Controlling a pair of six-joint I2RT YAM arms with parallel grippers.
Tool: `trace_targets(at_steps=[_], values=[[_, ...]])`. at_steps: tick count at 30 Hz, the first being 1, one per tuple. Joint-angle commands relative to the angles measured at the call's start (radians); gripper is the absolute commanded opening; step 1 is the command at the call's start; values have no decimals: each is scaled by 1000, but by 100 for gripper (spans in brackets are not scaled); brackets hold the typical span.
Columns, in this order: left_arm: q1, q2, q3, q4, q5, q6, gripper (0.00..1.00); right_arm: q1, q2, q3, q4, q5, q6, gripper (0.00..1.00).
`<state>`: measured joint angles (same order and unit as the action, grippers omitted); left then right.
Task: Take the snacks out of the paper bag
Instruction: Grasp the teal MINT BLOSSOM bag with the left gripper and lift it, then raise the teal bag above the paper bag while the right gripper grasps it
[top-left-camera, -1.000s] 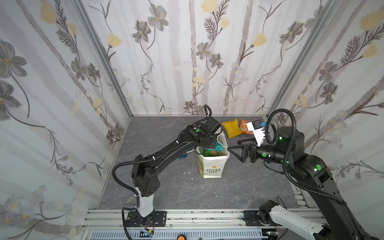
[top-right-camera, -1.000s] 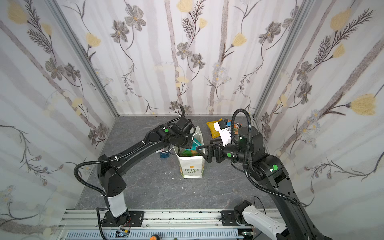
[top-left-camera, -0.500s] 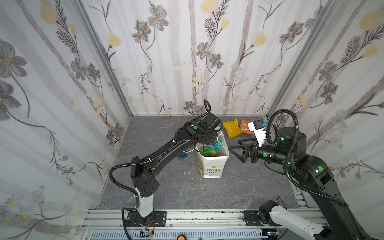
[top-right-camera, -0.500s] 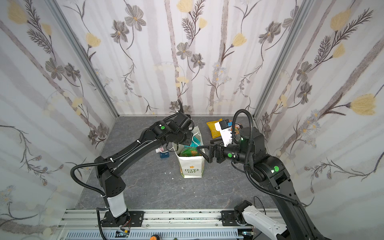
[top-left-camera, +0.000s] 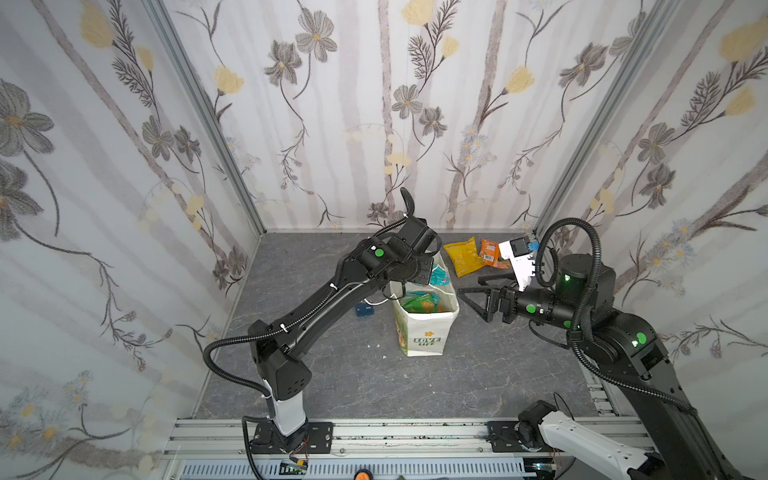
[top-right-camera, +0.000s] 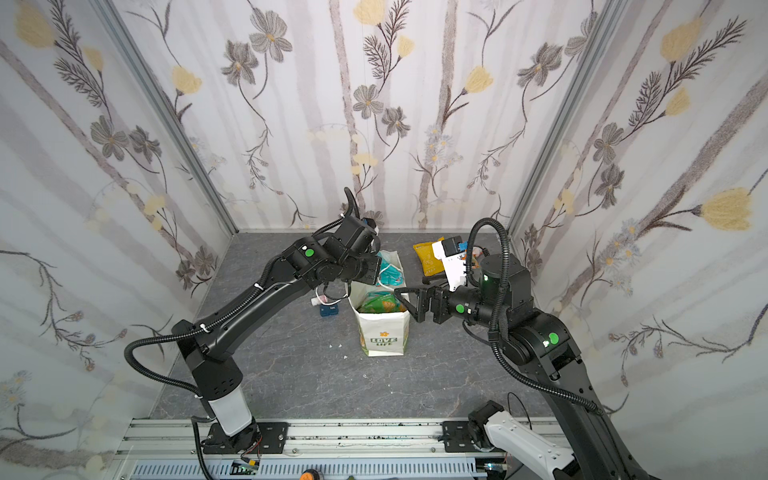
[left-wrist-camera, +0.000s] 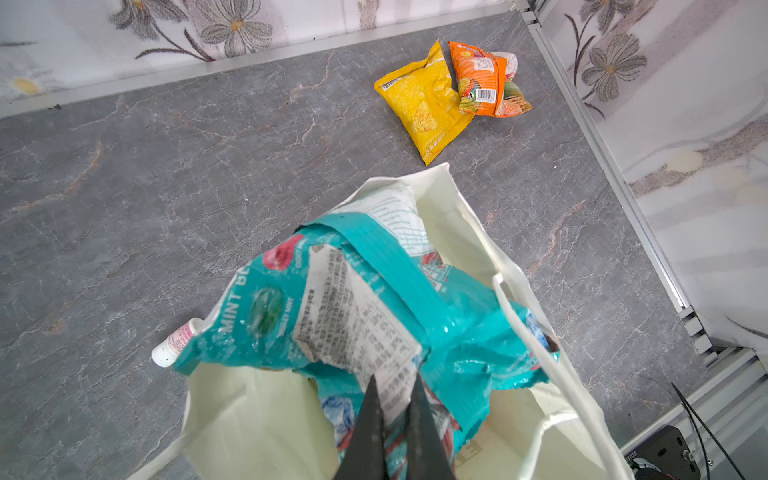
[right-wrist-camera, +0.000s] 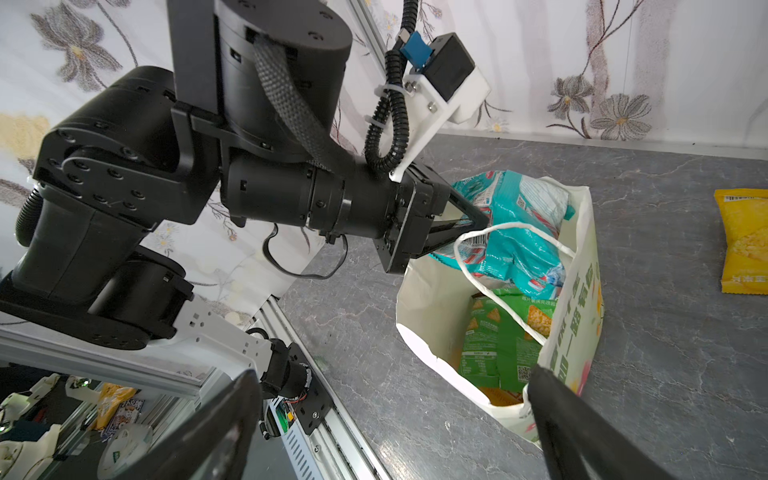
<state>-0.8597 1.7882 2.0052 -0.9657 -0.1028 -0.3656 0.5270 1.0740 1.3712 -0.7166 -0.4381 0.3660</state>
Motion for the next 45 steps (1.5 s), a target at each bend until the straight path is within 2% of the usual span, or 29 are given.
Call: trace_targets(at_steps=[1, 12, 18, 27, 31, 36, 45], values=[[-3, -15, 33, 5, -47, 21, 0, 1, 0, 0, 41, 10, 13, 99], [-7, 7, 175, -60, -111, 83, 0, 1, -8, 0, 47, 11, 20, 99], [-6, 36, 271, -97, -159, 123, 0, -1, -13, 2, 62, 53, 45, 99], [-19, 4, 330, -44, -107, 153, 0, -27, -17, -40, 216, 95, 186, 100], [-47, -31, 298, 30, -87, 193, 0, -64, -11, -68, 318, 61, 269, 99], [-75, -101, 194, 181, -41, 221, 0, -118, -14, -158, 522, -37, 423, 99], [-113, -202, 41, 390, -3, 253, 0, -144, 10, -286, 815, -112, 643, 97]])
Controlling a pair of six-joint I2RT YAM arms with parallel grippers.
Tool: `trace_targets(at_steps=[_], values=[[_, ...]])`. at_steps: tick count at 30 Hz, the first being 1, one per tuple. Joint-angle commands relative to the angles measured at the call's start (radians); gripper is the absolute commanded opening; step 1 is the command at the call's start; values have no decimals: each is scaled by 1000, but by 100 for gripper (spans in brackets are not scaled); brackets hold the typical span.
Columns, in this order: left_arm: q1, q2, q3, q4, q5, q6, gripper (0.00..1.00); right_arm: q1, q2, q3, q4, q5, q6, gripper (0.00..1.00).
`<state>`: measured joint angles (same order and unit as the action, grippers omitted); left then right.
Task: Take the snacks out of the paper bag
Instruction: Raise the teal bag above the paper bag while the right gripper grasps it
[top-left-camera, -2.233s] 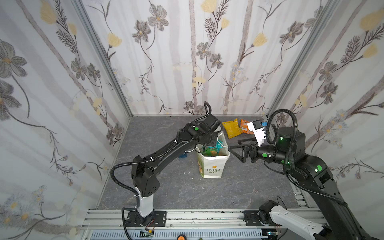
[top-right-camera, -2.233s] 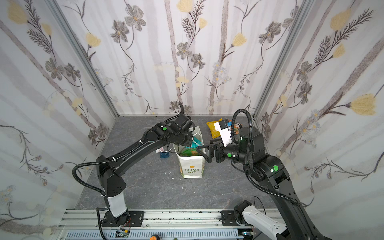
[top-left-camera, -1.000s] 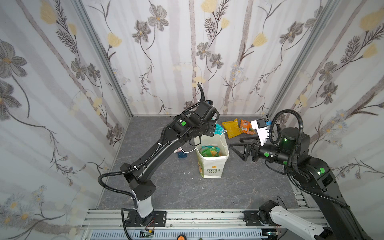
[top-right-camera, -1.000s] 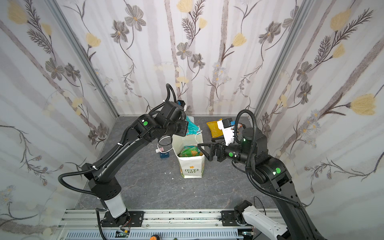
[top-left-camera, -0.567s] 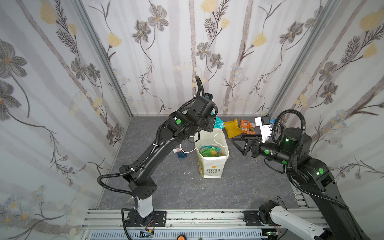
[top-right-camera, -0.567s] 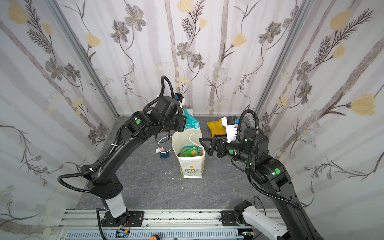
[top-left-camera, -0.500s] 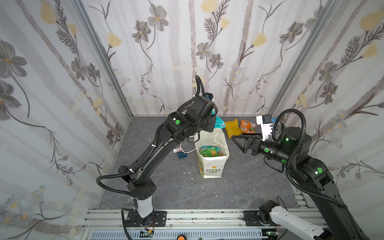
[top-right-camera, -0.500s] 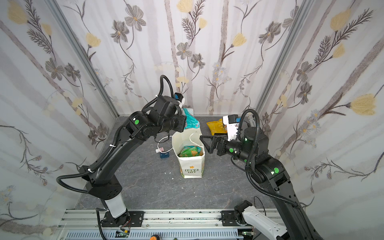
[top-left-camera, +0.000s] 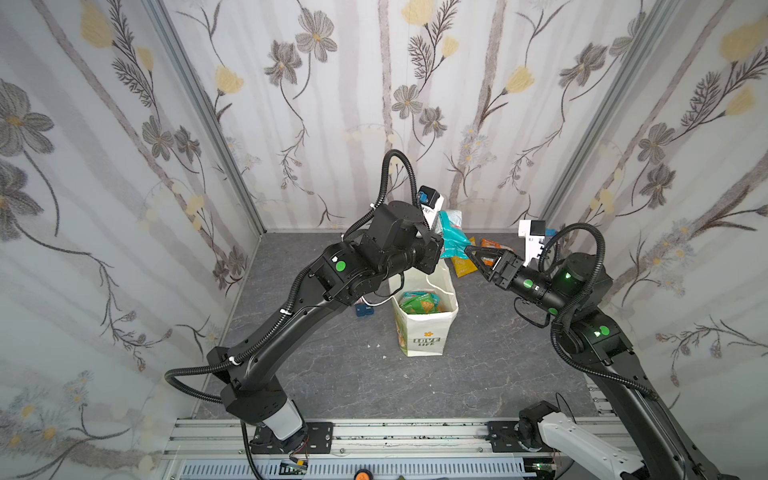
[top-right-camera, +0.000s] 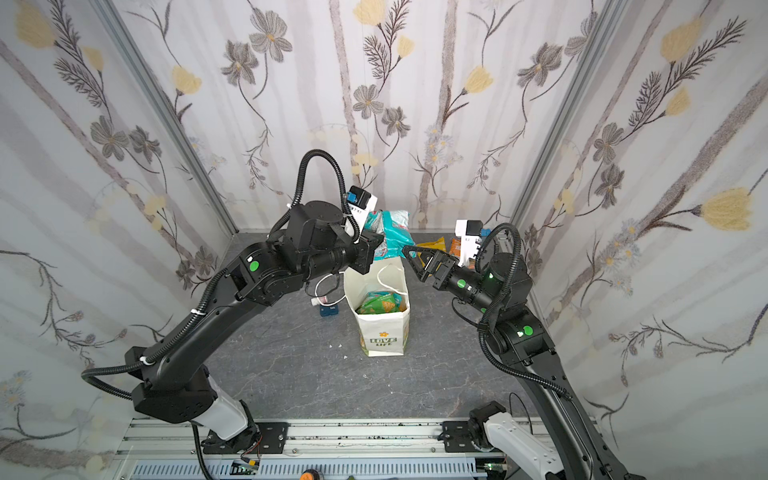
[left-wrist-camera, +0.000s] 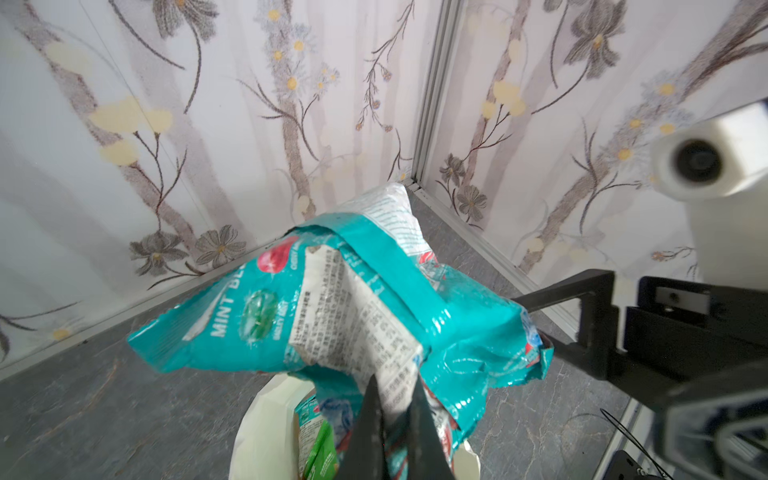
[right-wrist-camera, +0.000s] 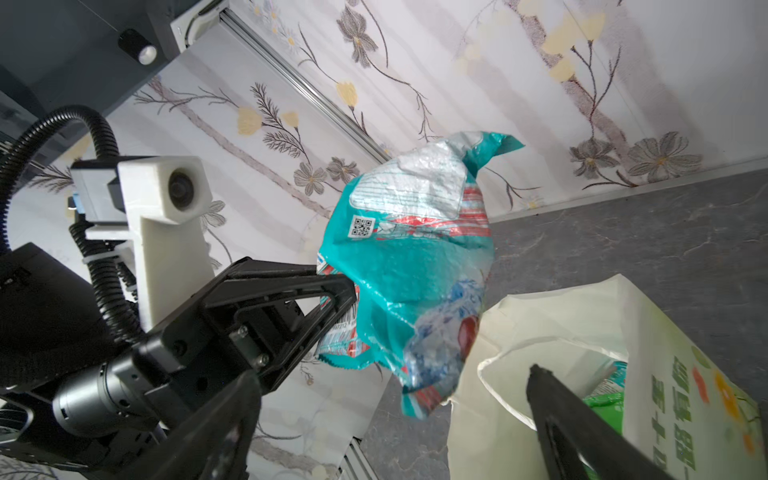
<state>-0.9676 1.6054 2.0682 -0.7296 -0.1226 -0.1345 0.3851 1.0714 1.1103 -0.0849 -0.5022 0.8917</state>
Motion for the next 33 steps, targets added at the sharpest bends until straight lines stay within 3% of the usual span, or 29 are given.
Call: trace_targets(at_steps=[1, 8, 24, 29, 33], values=[[-9, -23, -27, 162, 21, 24, 0, -2, 21, -30, 205, -60, 134, 95], [-20, -26, -39, 171, 21, 31, 0, -2, 41, -66, 347, -84, 217, 76], [-36, -77, -108, 236, 71, 19, 0, -5, 51, -60, 365, -56, 205, 32], [-36, -88, -122, 243, 65, 19, 6, -6, 47, -57, 361, -54, 196, 13], [-36, -96, -132, 252, 61, 20, 17, -5, 48, -52, 349, -52, 183, 5]])
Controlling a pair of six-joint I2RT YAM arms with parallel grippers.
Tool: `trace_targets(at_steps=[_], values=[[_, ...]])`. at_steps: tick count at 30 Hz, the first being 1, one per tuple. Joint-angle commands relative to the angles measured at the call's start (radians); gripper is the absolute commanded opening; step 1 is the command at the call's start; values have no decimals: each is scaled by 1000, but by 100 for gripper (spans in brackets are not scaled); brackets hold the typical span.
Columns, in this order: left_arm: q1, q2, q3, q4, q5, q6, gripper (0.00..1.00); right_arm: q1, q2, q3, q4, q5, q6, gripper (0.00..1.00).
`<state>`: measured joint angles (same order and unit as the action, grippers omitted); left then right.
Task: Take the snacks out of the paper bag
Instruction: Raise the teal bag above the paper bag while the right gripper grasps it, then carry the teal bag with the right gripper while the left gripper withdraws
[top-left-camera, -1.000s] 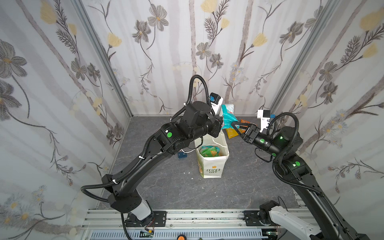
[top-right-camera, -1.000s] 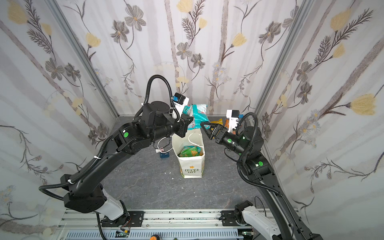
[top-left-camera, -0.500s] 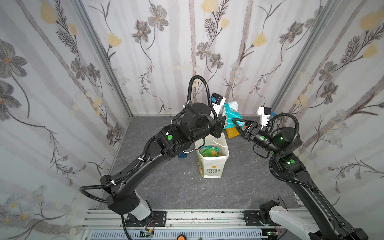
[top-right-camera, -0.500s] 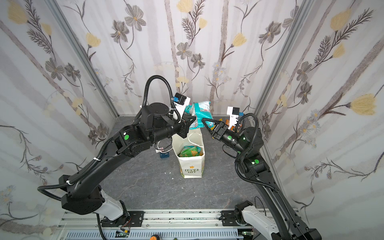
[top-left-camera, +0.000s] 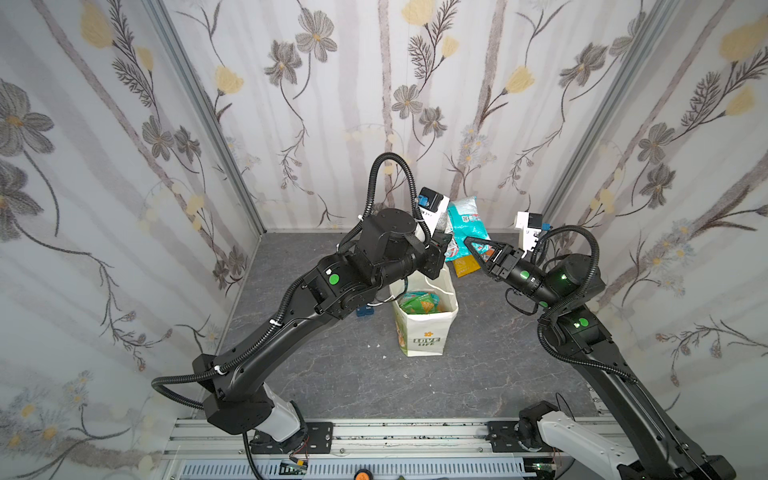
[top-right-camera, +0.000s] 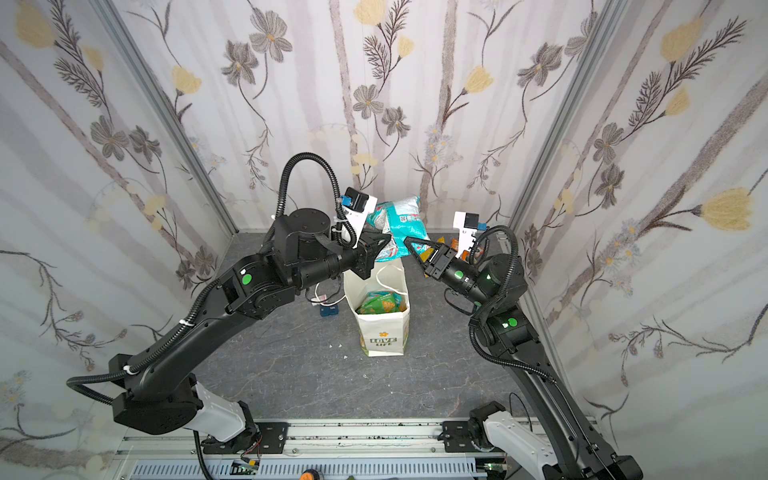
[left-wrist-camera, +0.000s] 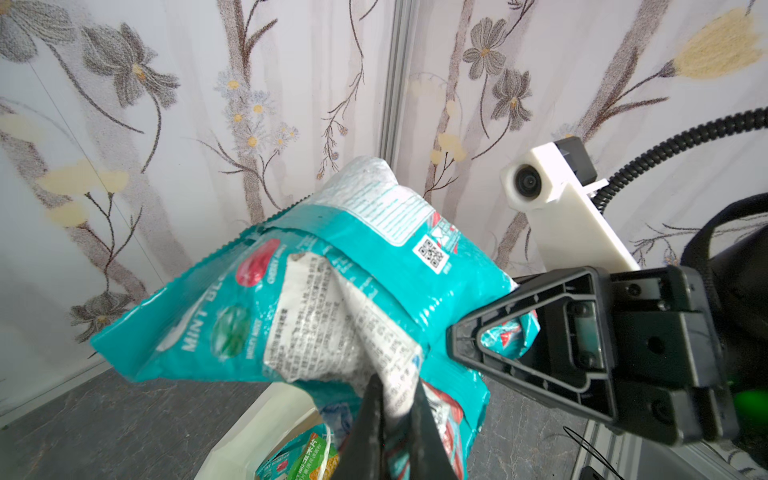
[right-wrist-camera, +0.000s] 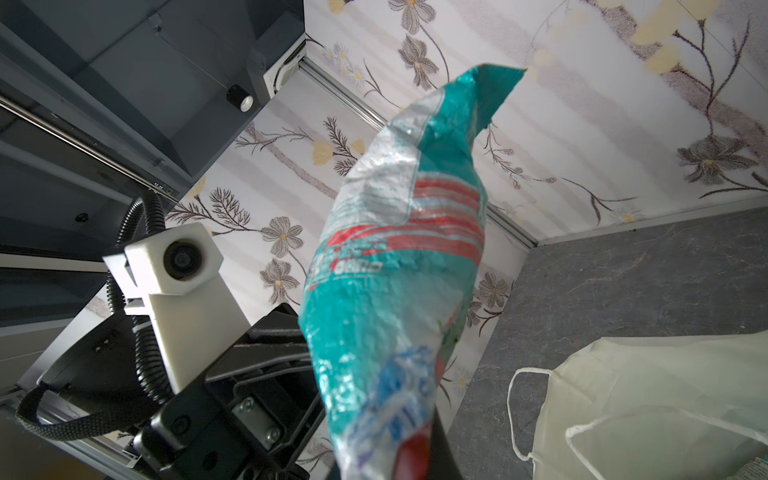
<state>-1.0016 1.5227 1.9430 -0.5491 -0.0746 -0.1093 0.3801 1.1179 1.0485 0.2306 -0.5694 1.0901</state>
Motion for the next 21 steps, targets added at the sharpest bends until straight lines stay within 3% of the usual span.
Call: trace_targets(at_steps=[1, 10, 21], values=[[-2, -18, -13, 75, 12, -5, 21, -1, 2, 14, 24, 17, -24, 2], [-2, -91, -79, 85, -12, 13, 63, -71, 51, 68, -4, -36, -65, 0], [-2, -257, -280, 65, -32, 71, 96, -293, 213, 88, 13, -198, -102, 0]])
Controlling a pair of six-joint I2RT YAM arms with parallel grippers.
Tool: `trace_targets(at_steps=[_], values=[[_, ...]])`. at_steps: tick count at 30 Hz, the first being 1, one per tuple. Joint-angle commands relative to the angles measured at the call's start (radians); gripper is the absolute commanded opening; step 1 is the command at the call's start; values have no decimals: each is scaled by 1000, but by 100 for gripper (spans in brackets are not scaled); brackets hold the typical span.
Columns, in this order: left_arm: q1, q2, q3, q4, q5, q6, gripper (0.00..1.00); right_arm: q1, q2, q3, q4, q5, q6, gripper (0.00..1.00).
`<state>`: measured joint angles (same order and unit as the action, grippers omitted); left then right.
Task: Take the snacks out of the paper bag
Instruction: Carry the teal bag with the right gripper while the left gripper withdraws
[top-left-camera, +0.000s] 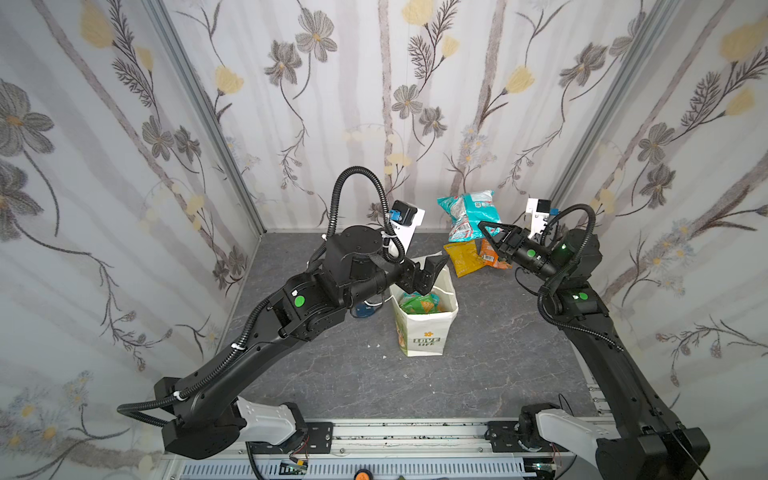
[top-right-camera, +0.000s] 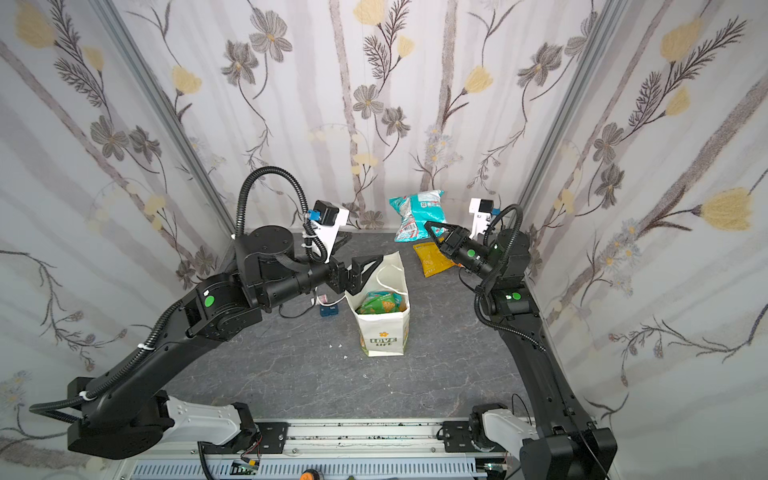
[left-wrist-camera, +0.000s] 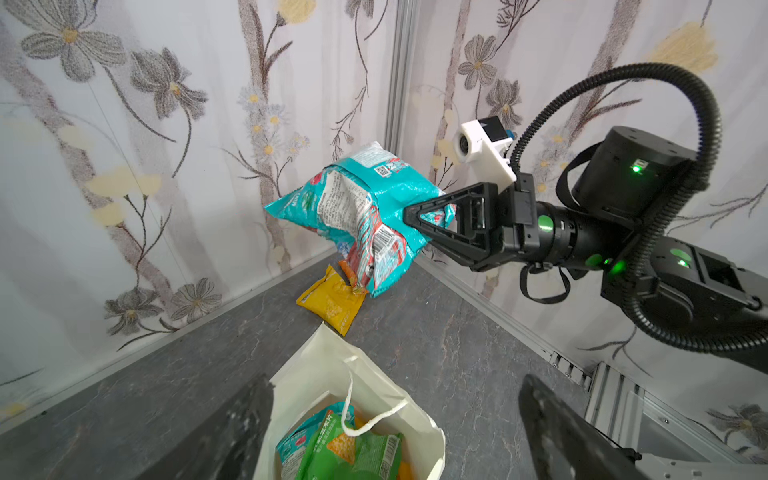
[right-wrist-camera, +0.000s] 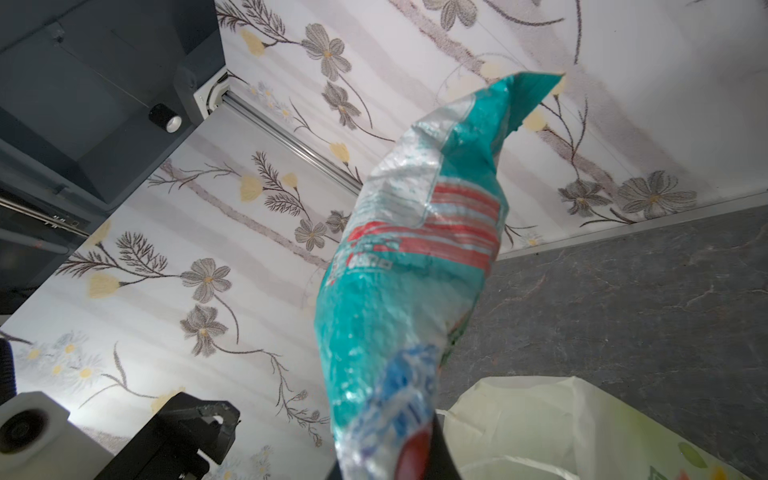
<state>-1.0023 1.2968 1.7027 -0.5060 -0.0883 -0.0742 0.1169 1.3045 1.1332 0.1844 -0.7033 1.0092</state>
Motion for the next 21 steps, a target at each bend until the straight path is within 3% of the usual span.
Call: trace_targets(at_steps=[1, 10, 21], values=[[-1, -53, -72, 30, -23, 43, 97, -47, 42, -7, 73, -77, -19, 0], [1, -180, -291, 54, -53, 53, 100, -162, 142, -111, 67, -104, -88, 0], [1, -188, -316, 38, -65, 51, 100, -191, 350, -219, 26, -102, -237, 0]])
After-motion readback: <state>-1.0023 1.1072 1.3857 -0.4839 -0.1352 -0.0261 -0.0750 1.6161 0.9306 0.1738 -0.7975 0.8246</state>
